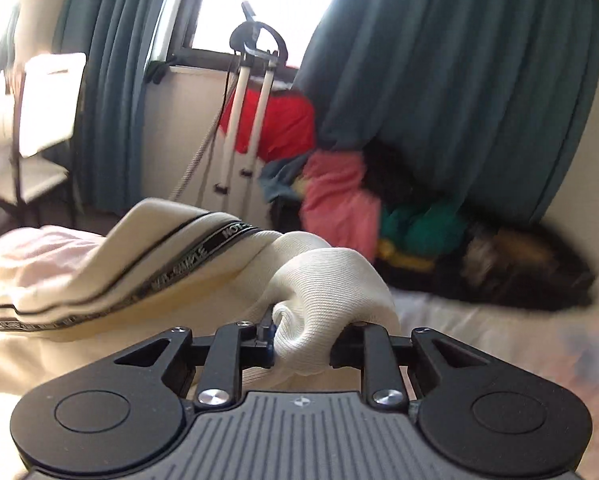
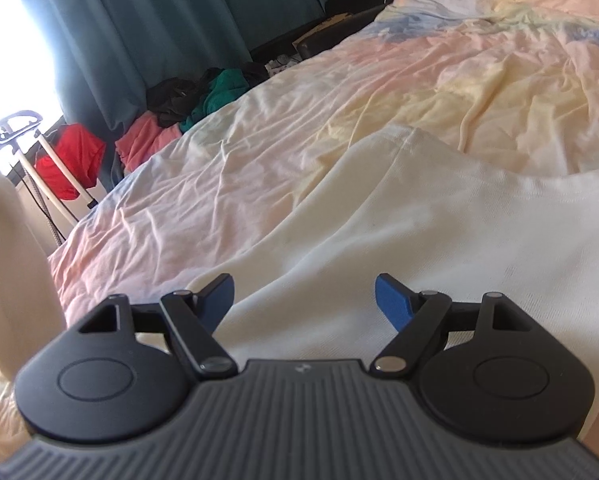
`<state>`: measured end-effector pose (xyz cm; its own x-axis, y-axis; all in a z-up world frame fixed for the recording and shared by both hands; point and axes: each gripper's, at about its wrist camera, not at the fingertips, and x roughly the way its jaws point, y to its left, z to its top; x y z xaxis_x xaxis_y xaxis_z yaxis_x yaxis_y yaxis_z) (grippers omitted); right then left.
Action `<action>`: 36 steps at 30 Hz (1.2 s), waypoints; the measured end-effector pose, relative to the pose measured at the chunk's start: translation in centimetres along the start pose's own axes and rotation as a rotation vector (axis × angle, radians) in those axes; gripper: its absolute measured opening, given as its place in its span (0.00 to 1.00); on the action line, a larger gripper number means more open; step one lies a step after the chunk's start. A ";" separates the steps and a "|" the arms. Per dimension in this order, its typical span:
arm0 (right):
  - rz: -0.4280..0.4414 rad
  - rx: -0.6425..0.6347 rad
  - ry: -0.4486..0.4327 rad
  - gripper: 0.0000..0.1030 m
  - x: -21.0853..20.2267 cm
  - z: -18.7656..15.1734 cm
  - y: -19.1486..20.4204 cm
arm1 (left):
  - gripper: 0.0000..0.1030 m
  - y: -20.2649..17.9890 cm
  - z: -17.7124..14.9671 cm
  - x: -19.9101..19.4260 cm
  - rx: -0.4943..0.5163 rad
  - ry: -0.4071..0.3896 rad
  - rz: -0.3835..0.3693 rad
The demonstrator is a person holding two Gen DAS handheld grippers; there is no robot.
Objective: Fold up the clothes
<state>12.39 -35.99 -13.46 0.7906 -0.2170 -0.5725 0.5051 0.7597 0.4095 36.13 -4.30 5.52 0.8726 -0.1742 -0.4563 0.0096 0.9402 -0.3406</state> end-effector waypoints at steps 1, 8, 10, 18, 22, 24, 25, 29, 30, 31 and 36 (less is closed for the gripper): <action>0.002 -0.006 -0.004 0.78 -0.2 0.0 0.1 | 0.23 1.2 0.3 -1.0 -0.017 -0.025 -0.031; 0.021 -0.058 -0.026 0.78 -0.3 -0.5 1.0 | 0.37 7.9 -4.9 -2.2 0.043 0.027 -0.064; 0.038 -0.071 -0.019 0.78 -0.1 -0.7 1.3 | 0.39 9.3 -7.4 -2.0 0.038 0.078 -0.046; 0.174 -0.172 -0.030 0.78 -0.6 -2.1 3.8 | 0.69 10.6 -14.6 -9.0 0.227 0.163 0.048; 0.216 -0.223 -0.045 0.78 -1.1 -2.6 4.8 | 0.76 10.5 -17.0 -14.6 0.209 0.134 0.076; 0.240 -0.236 -0.037 0.78 -1.3 -2.8 5.0 | 0.77 10.4 -17.8 -17.2 0.143 0.114 0.067; 0.259 -0.236 -0.026 0.78 -1.4 -3.0 5.1 | 0.77 10.4 -17.9 -18.2 0.113 0.104 0.055; 0.394 -0.171 0.067 0.78 -1.5 -3.1 4.5 | 0.78 10.3 -17.8 -21.4 0.033 0.070 0.035; 0.439 -0.128 0.103 0.79 -1.3 -3.0 4.3 | 0.78 10.3 -17.6 -21.9 0.017 0.064 0.025; 0.492 -0.081 0.148 0.79 -1.1 -2.8 4.1 | 0.78 10.4 -17.4 -22.3 0.007 0.053 0.012; 0.683 0.120 0.329 0.79 -0.4 -2.7 3.7 | 0.79 10.0 -16.9 -21.7 0.046 0.011 0.011</action>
<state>13.00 -31.38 -13.59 0.8063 0.4846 -0.3392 -0.0094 0.5839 0.8118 9.09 3.90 -1.87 0.8673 -0.1670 -0.4689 0.0230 0.9545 -0.2974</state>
